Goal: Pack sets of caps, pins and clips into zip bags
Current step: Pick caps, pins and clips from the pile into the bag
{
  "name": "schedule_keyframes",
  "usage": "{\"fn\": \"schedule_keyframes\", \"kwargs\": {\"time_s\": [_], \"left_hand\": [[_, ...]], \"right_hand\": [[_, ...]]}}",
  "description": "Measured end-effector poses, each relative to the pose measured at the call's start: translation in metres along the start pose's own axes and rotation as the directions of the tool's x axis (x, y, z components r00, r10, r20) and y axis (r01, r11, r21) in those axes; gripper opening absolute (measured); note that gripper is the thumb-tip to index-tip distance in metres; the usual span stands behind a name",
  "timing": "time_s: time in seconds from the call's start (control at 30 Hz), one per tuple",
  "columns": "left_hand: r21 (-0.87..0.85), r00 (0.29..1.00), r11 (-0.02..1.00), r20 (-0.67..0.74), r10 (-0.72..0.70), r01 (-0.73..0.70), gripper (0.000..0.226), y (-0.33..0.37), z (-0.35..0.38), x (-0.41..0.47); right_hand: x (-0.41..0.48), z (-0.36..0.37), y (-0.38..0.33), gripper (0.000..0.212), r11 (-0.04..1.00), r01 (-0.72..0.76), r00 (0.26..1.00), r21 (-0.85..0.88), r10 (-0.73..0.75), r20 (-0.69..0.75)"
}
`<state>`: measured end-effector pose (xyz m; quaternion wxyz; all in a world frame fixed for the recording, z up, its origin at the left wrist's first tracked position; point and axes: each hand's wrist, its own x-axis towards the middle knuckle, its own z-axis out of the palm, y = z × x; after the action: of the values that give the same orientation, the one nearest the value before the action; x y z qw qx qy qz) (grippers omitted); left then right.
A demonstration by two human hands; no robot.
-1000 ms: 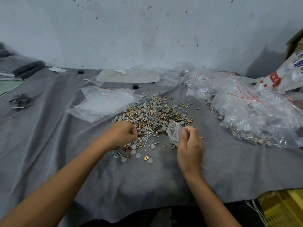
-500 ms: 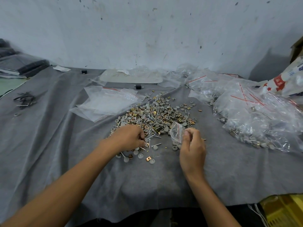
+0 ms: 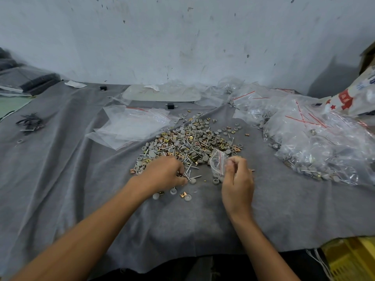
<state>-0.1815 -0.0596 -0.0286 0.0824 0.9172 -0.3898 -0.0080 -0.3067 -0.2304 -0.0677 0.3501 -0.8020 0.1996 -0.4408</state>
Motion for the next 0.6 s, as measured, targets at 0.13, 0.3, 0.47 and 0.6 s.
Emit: {"fn": "schedule_keyframes", "kwargs": {"time_s": [0.13,0.3,0.47,0.6], "left_hand": [[-0.028,1.0,1.0,-0.019,0.005,-0.006,0.016,-0.003,0.0,0.0],[-0.075,0.999,0.997,-0.027,-0.026,0.024,0.012,-0.017,-0.003,-0.002],[-0.029,0.999,0.999,-0.025,-0.037,0.037,0.011,-0.019,-0.001,-0.002],[0.021,0.997,0.999,-0.06,-0.048,0.049,0.013,-0.016,0.0,0.0]], "right_hand": [[0.0,-0.001,0.0,0.011,1.0,-0.007,1.0,0.001,0.007,0.006],[0.001,-0.001,-0.001,0.009,1.0,-0.002,1.0,0.0,0.002,-0.002],[0.001,0.0,0.0,0.009,1.0,0.007,1.0,0.0,-0.007,-0.009],[0.0,0.0,0.0,0.009,1.0,0.003,1.0,-0.002,-0.003,-0.007]]}}
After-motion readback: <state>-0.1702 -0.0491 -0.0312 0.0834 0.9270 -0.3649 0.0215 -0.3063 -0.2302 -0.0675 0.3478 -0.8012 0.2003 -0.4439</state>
